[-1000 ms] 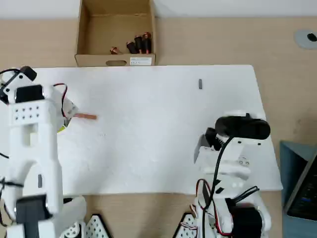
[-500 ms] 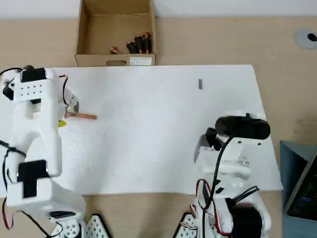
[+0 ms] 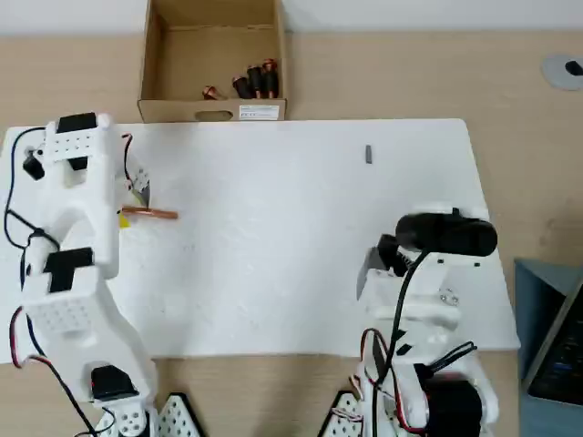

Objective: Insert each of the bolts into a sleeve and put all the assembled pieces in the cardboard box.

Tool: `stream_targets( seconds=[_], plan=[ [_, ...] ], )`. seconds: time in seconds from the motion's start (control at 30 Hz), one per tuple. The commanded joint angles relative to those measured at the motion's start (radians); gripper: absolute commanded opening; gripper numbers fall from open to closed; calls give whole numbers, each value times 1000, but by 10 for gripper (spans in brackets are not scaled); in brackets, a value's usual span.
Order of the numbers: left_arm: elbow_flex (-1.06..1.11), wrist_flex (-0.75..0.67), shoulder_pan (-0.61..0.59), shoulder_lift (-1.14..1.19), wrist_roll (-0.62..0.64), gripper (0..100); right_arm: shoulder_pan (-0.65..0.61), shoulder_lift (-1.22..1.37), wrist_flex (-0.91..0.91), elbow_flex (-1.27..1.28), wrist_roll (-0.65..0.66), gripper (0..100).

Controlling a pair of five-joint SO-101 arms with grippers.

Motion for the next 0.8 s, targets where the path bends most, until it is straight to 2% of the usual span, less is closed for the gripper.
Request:
stream_targets(
  seconds=[0.0,0.17,0.57,0.77],
  plan=[
    [-75,6,-20,35,9,112,2,-7,-20,-2,11,10],
    [-126,6,-55,127,9,3,2,-7,-20,-2,11,9],
    [-169,18,-91,188,5,5,2,-7,-23,-5,11,9],
    [-287,198,-44,93,0,5,2,-7,-20,-7,55,9]
  ],
)
